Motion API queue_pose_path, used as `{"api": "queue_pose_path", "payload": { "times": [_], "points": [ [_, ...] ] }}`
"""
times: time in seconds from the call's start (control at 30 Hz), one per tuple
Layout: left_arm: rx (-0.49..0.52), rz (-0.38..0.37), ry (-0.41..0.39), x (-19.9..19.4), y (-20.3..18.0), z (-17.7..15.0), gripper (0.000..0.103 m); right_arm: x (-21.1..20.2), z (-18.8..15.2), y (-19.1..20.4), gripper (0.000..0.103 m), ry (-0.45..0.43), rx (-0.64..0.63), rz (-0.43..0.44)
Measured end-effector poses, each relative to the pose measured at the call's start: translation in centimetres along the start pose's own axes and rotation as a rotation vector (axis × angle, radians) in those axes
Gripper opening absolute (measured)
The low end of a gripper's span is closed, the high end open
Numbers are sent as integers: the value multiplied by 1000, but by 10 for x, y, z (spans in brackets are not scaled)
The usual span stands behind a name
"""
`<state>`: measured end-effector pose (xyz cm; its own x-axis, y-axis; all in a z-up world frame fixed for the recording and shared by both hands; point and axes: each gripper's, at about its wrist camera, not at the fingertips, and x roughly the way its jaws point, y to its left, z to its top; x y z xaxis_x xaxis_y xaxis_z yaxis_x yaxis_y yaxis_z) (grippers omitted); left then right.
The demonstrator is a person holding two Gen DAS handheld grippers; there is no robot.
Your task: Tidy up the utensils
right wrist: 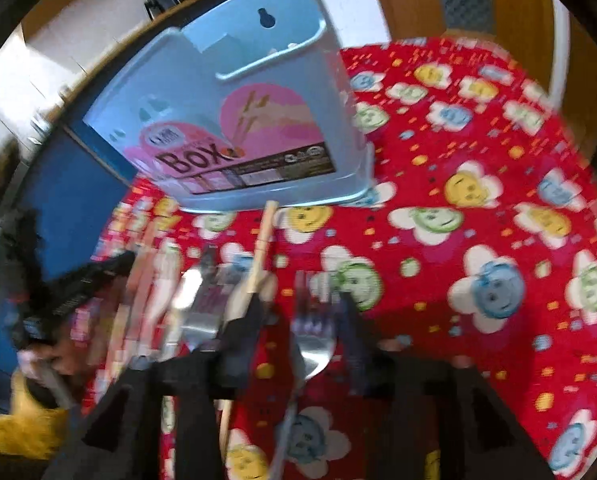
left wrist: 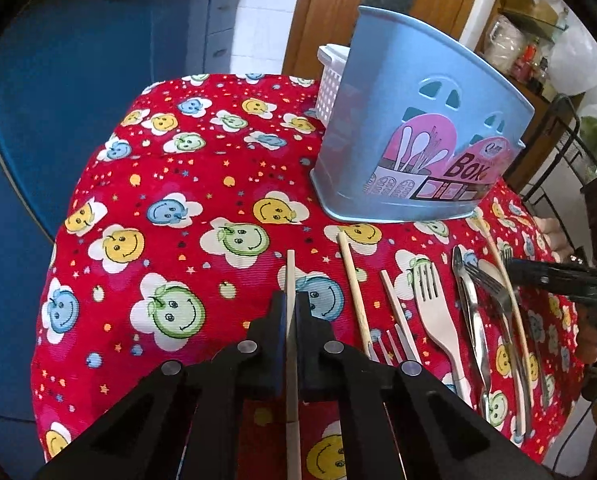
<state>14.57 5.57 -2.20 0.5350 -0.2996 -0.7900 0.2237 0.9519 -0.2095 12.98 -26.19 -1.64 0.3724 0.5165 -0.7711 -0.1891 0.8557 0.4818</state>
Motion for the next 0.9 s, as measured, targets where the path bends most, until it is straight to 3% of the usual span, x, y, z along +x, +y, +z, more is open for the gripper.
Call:
{"api": "queue_pose_path", "payload": {
  "times": [0.07, 0.2, 0.27, 0.37, 0.4, 0.53, 0.7, 0.9],
  "points": [
    [-10, -10, 4, 1, 3, 1, 4, 0, 5, -5, 55, 22, 6, 18],
    [-20, -20, 8, 2, 5, 1, 4, 4, 8, -7, 29, 32, -73, -25],
    [-21, -20, 8, 2, 4, 2, 4, 5, 7, -12, 22, 31, -81, -15],
    [-27, -18, 2, 1, 4, 2, 4, 2, 7, -20, 20, 24, -62, 29],
    [-26, -14, -1, 0, 3, 1, 4, 1, 6, -22, 11, 17, -59, 35],
    [-29, -7, -18, -5, 0, 0, 4, -6, 1, -25, 3, -18, -56, 40],
    [-52, -4, -53, -18, -4, -5, 4, -22, -6, -9, 3, -92, -103, -4],
    [-79, -27, -126, -43, -8, -12, 4, -56, -18, 27, 3, -244, -207, -123]
  ]
}}
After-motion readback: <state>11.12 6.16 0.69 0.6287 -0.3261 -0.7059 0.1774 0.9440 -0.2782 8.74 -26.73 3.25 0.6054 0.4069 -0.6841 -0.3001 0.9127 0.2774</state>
